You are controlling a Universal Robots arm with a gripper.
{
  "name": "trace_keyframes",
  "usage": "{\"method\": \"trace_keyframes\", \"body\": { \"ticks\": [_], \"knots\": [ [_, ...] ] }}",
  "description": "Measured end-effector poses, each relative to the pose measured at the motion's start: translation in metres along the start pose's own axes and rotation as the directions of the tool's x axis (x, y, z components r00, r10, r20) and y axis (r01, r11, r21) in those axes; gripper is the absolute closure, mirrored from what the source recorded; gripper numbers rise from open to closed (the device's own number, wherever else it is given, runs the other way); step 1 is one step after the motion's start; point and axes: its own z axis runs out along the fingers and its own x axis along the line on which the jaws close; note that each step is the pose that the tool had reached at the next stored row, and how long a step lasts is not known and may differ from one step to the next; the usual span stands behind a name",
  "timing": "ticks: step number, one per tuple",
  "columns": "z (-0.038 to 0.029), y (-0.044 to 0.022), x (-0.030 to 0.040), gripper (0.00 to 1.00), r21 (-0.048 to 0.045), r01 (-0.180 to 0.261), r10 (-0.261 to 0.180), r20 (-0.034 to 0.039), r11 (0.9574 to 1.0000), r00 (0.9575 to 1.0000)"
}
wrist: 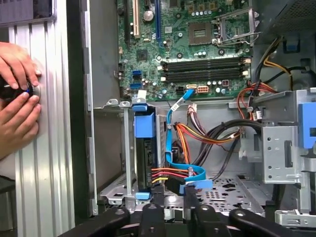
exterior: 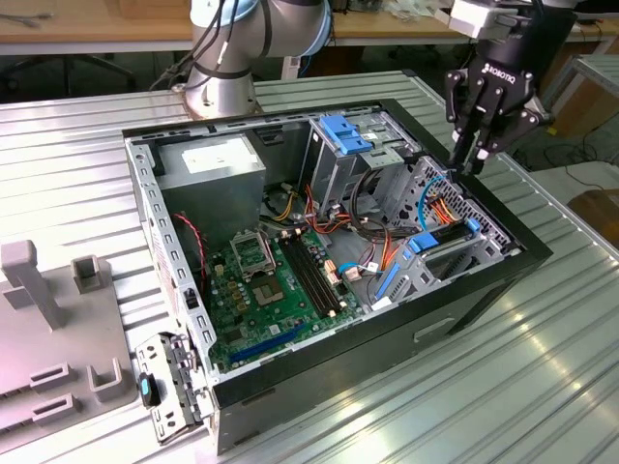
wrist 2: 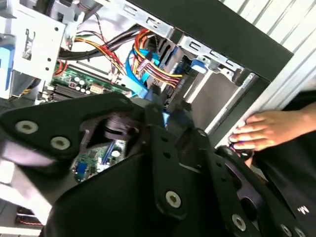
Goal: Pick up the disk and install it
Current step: 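Insert the second disk wire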
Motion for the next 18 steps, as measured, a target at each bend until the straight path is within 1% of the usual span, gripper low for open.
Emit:
{"method": "trace_keyframes", "body": {
  "ticks": [1,2,3,4,6,7,8,9,10,12,13,14,15,16,17,18],
  "knots": [
    [-0.0002,0.0001,-0.0035,0.64,0.0001,0.000,0.000,-0.0030,1.0000,1.0000],
    [0.0001,0.0003,-0.0069,0.64,0.0004,0.000,0.000,-0.0094,1.0000,1.0000],
    [0.0008,0.0004,-0.0089,0.58,0.0006,0.000,0.000,-0.0156,1.0000,0.9999],
    [0.0018,0.0004,-0.0102,0.58,0.0012,0.000,0.000,-0.0273,1.0000,0.9996],
    [0.0026,0.0004,-0.0107,0.58,0.0021,-0.001,0.001,-0.0479,1.0000,0.9989],
    [0.0035,0.0005,-0.0113,0.58,0.0028,-0.001,0.001,-0.0641,1.0000,0.9979],
    [0.0044,0.0005,-0.0119,0.58,0.0033,-0.001,0.001,-0.0752,1.0000,0.9972],
    [0.0051,0.0006,-0.0126,0.58,0.0036,-0.001,0.002,-0.0822,1.0000,0.9966],
    [0.0067,0.0008,-0.0150,0.58,0.0041,-0.001,0.002,-0.0919,1.0000,0.9958],
    [0.0097,0.0013,-0.0217,0.58,0.0049,-0.002,0.002,-0.1112,1.0000,0.9938],
    [0.0115,0.0015,-0.0258,0.58,0.0054,-0.002,0.003,-0.1224,1.0000,0.9925],
    [0.0123,0.0015,-0.0273,0.58,0.0055,-0.002,0.003,-0.1279,1.0000,0.9918],
    [0.0130,0.0016,-0.0288,0.59,0.0058,-0.003,0.004,-0.1343,1.0000,0.9909],
    [0.0138,0.0016,-0.0302,0.66,0.0062,-0.003,0.004,-0.1441,1.0000,0.9896],
    [0.0142,0.0017,-0.0311,0.73,0.0065,-0.004,0.005,-0.1516,1.0000,0.9884],
    [0.0148,0.0017,-0.0322,0.78,0.0070,-0.004,0.006,-0.1638,1.0000,0.9865]
  ]
}}
